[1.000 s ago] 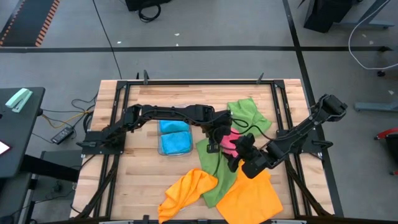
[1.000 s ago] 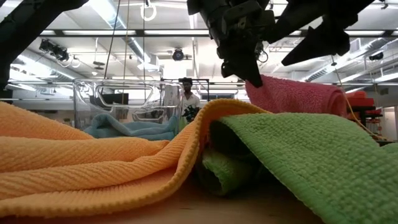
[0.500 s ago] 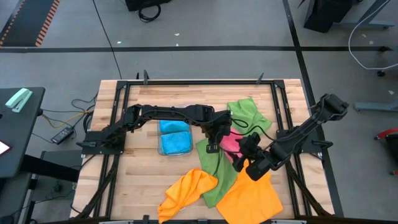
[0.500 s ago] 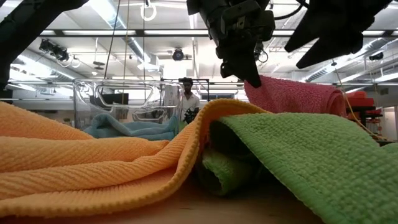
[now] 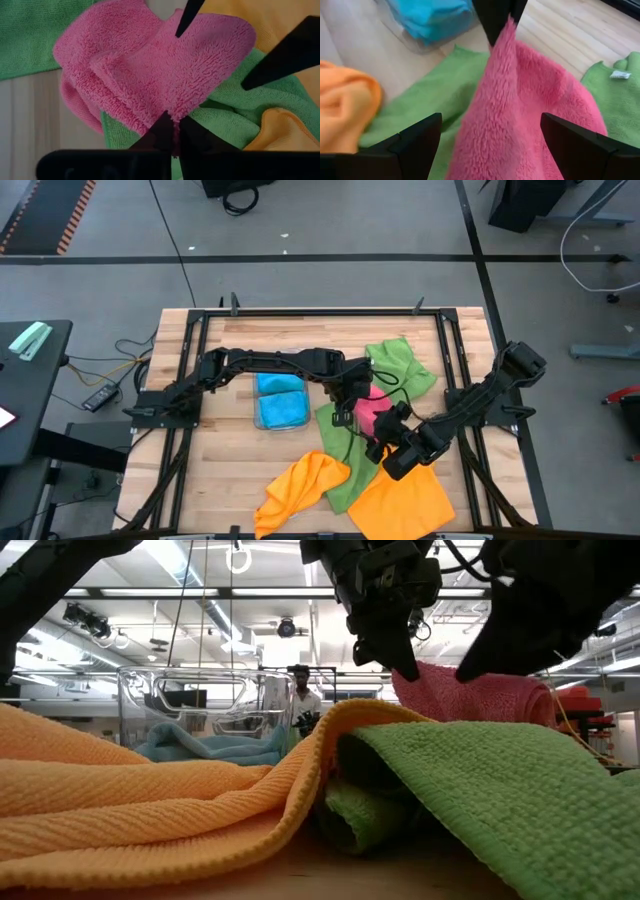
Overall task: Fold microfiber towels
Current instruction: Fold the top pink towel
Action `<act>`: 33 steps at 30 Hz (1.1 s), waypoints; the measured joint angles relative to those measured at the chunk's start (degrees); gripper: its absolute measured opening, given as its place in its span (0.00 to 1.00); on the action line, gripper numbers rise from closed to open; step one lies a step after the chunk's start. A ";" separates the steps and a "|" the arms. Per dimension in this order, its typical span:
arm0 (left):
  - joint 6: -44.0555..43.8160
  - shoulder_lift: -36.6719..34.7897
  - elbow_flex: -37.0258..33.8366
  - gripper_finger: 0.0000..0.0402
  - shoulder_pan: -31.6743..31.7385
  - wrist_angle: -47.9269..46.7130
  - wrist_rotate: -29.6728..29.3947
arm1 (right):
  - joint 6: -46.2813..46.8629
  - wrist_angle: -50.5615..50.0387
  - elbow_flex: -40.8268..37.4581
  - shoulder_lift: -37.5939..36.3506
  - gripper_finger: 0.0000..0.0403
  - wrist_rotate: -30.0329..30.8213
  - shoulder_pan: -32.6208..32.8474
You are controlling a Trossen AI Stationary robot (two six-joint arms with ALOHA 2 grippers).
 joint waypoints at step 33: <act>5.17 0.00 0.00 0.07 -0.20 0.05 0.02 | 1.33 -2.59 0.00 -3.32 0.22 -15.16 -0.89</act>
